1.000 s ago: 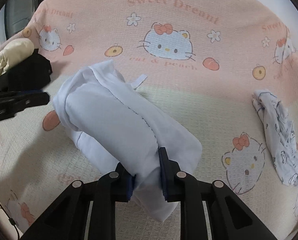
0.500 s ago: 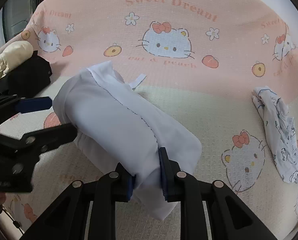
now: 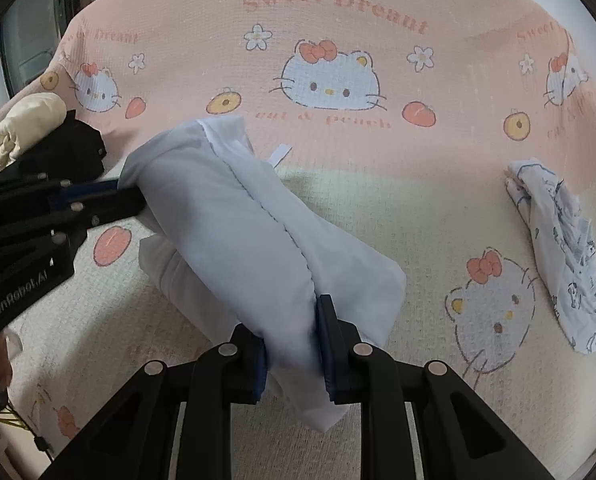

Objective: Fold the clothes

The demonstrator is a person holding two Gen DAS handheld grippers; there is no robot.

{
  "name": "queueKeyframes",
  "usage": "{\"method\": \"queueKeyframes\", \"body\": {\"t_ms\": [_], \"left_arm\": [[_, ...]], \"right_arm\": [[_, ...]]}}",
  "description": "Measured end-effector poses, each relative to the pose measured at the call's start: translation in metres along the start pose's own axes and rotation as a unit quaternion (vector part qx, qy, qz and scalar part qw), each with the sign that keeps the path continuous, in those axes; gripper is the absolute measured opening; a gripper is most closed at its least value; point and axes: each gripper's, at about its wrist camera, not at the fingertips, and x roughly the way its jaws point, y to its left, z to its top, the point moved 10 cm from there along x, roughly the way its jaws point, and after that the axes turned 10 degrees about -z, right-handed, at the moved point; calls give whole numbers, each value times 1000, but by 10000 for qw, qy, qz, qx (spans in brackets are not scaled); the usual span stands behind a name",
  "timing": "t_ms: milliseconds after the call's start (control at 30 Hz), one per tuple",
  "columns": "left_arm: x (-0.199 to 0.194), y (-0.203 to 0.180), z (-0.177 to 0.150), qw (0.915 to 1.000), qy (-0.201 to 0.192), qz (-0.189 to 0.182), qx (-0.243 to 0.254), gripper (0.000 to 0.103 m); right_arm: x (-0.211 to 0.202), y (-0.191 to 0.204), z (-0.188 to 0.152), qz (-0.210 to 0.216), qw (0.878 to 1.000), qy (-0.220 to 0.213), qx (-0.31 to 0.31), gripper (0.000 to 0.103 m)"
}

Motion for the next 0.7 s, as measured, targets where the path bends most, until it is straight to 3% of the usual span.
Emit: {"method": "queueKeyframes", "body": {"t_ms": [100,167,233,333,433,500,533,567,633,700], "left_arm": [[-2,10,-1,9999,2,159,59,8],[-7,23,-1,9989,-47,468,70,8],[-8,40,-3,9988,-15,471,-144,7],[-15,57,-5,9947,-58,-376,-955,7],[-24,51,-3,9843,5,-1163,-1329,10],[-28,43,-2,9792,63,-1439,-1427,30],[-28,38,-1,9775,52,-1524,-1456,63],[-28,34,1,9761,19,-1592,-1481,86],[-26,24,4,9757,-50,-1661,-1430,86],[-20,17,3,9791,25,-1552,-1315,86]], "right_arm": [[0,0,-4,29,10000,67,-30,19],[2,-1,-7,-19,9999,129,-60,19],[6,-4,-13,-66,9996,255,-32,19],[8,-9,-18,54,9991,383,178,19],[2,-7,-17,153,9991,336,221,20],[1,-6,-19,274,9983,424,280,21],[-2,-5,-18,357,9979,447,307,22],[-4,-4,-17,442,9974,469,334,23],[-11,-3,-16,596,9963,504,372,31],[-15,-3,-15,707,9952,522,424,46]]}}
